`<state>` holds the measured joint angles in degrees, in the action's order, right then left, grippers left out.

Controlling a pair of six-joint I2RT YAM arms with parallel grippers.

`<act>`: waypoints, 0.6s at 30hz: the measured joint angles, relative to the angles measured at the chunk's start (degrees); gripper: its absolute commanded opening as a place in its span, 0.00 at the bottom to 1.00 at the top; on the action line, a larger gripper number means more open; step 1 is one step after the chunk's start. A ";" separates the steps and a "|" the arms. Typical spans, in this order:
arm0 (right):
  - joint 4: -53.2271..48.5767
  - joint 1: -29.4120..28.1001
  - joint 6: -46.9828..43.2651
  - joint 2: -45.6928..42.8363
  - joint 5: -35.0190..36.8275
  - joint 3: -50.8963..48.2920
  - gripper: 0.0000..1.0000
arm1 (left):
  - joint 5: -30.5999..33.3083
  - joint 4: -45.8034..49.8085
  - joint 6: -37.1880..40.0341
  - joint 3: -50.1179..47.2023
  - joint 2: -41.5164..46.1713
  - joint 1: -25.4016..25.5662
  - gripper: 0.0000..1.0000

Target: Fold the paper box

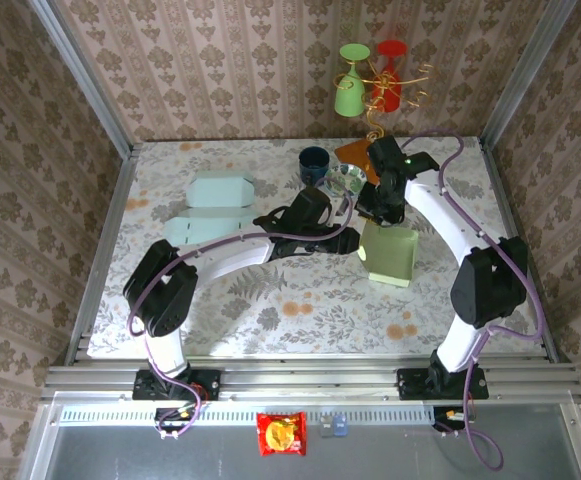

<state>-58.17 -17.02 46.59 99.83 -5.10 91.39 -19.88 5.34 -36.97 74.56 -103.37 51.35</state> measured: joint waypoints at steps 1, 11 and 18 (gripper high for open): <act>0.52 0.17 1.18 -0.22 0.28 -0.44 0.00 | 0.66 0.44 0.26 -0.02 0.17 -0.09 0.46; 9.42 2.67 31.50 -11.89 5.53 -10.91 0.00 | 4.50 4.55 4.52 -3.56 10.10 -3.34 0.49; 7.58 2.49 54.47 -11.82 11.06 -10.03 0.00 | 3.26 6.05 8.17 -5.60 11.50 -6.08 0.48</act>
<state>-50.59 -14.52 101.06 88.01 5.96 81.36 -16.62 11.40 -28.80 68.97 -91.88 45.28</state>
